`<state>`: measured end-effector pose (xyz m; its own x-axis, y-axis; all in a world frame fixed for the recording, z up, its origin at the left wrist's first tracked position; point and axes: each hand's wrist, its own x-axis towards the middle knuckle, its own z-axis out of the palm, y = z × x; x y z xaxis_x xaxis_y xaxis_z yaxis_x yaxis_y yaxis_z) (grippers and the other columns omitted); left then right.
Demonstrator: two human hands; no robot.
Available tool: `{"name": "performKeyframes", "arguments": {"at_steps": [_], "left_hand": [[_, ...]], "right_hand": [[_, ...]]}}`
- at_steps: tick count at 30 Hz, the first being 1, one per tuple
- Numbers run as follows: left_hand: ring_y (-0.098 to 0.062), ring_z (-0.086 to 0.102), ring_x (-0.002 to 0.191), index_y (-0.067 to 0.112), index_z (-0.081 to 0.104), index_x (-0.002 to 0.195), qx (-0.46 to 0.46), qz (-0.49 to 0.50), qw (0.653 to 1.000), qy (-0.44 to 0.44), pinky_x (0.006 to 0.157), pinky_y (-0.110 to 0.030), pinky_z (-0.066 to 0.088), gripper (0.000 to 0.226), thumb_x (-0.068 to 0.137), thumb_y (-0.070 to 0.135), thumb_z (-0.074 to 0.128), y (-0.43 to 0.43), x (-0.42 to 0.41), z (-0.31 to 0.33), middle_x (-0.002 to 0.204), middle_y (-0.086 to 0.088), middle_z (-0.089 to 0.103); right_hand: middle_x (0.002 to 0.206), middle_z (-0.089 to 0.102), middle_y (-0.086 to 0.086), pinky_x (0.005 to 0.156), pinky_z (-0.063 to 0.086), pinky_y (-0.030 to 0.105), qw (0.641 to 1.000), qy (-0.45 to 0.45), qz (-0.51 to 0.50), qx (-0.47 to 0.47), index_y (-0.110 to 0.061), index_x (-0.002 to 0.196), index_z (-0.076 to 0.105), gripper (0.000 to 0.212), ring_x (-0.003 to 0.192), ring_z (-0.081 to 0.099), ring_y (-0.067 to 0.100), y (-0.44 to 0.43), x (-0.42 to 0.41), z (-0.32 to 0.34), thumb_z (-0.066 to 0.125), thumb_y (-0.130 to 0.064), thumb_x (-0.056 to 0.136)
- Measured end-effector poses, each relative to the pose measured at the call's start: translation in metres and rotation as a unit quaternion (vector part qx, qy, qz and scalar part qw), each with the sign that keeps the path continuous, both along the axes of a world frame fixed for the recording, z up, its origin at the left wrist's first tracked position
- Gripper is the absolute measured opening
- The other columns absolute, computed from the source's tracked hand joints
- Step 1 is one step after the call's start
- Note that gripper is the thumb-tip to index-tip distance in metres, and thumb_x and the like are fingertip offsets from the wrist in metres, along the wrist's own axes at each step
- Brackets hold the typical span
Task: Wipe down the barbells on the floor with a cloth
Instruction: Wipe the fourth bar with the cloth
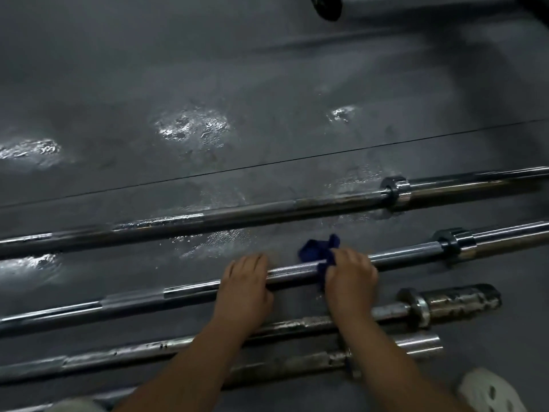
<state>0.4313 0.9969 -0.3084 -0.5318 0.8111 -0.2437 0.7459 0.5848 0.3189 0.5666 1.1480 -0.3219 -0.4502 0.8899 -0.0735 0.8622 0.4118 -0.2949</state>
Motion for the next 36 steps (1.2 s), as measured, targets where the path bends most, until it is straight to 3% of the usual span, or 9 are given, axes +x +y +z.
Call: {"name": "performKeyframes", "arguments": {"at_steps": [3,6,10,15,22,26,29,34,36], "left_hand": [[-0.027,0.058,0.110,0.015,0.054,0.123,0.010,0.000,1.000,-0.006,0.100,-0.044,0.045,0.064,0.059,0.024,0.055,0.004,0.000,-0.005,0.123,-0.006,0.061],[-0.026,0.055,0.116,0.013,0.054,0.128,0.009,-0.004,1.000,-0.011,0.104,-0.044,0.040,0.067,0.062,0.025,0.055,0.002,-0.002,-0.008,0.129,-0.006,0.059],[-0.025,0.051,0.123,0.014,0.051,0.134,0.014,-0.004,1.000,-0.011,0.107,-0.042,0.037,0.068,0.066,0.023,0.057,-0.005,-0.007,-0.007,0.135,-0.005,0.055],[-0.027,0.055,0.119,0.012,0.056,0.126,0.035,-0.003,0.999,0.007,0.104,-0.044,0.041,0.065,0.062,0.014,0.068,-0.023,-0.011,-0.008,0.131,-0.008,0.058],[-0.028,0.054,0.120,0.011,0.056,0.127,0.052,0.037,0.998,0.027,0.106,-0.039,0.031,0.064,0.063,0.020,0.060,-0.019,-0.028,-0.006,0.134,-0.008,0.057],[-0.027,0.053,0.124,0.011,0.057,0.131,0.032,0.044,0.998,0.037,0.108,-0.042,0.036,0.071,0.061,0.019,0.067,-0.026,-0.044,-0.003,0.138,-0.008,0.056],[-0.027,0.051,0.127,0.014,0.055,0.134,0.000,0.028,0.999,0.044,0.108,-0.044,0.038,0.075,0.061,0.021,0.070,-0.036,-0.051,-0.005,0.141,-0.007,0.053],[-0.027,0.053,0.120,0.015,0.054,0.132,0.003,0.013,0.999,0.047,0.102,-0.044,0.044,0.072,0.062,0.026,0.063,-0.045,-0.054,-0.007,0.134,-0.005,0.056],[-0.026,0.055,0.117,0.016,0.056,0.130,0.009,0.006,0.999,0.051,0.099,-0.043,0.045,0.070,0.061,0.028,0.065,-0.048,-0.053,-0.007,0.132,-0.005,0.057]], "right_hand": [[0.095,0.068,0.003,0.075,0.051,0.040,0.994,0.033,0.083,-0.056,-0.022,0.112,0.065,0.053,0.085,0.059,0.030,-0.040,-0.030,0.009,0.071,-0.004,0.063],[0.113,0.057,0.003,0.086,0.045,0.038,0.976,-0.004,0.205,-0.078,-0.024,0.135,0.050,0.063,0.101,0.051,0.026,-0.030,-0.037,0.016,0.063,-0.010,0.074],[0.098,0.054,0.007,0.072,0.045,0.034,0.997,-0.045,0.067,0.000,-0.015,0.111,0.067,0.040,0.090,0.050,0.026,-0.003,0.003,0.006,0.073,-0.010,0.072],[0.119,0.048,0.014,0.085,0.046,0.034,0.995,0.025,0.074,-0.056,-0.009,0.131,0.059,0.052,0.104,0.047,0.032,-0.025,0.000,-0.009,0.065,0.005,0.081],[0.107,0.053,0.003,0.089,0.033,0.025,0.985,0.059,0.144,-0.078,-0.012,0.123,0.068,0.051,0.100,0.046,0.024,0.023,-0.009,-0.012,0.060,0.011,0.078],[0.106,0.048,0.003,0.089,0.035,0.024,0.987,0.142,-0.005,-0.078,-0.009,0.117,0.070,0.037,0.104,0.050,0.032,0.034,-0.028,-0.013,0.055,0.004,0.085],[0.114,0.056,0.013,0.089,0.042,0.036,0.988,0.129,-0.083,-0.020,-0.009,0.115,0.070,0.035,0.103,0.049,0.038,0.008,-0.048,-0.015,0.055,0.000,0.085],[0.110,0.061,0.009,0.076,0.053,0.039,0.963,0.093,0.253,-0.025,-0.014,0.114,0.069,0.043,0.091,0.055,0.033,-0.067,-0.097,-0.015,0.064,-0.003,0.073],[0.111,0.059,0.008,0.080,0.052,0.039,0.959,0.080,0.272,-0.017,-0.016,0.116,0.068,0.044,0.094,0.052,0.030,-0.048,-0.087,-0.013,0.067,-0.004,0.073]]}}
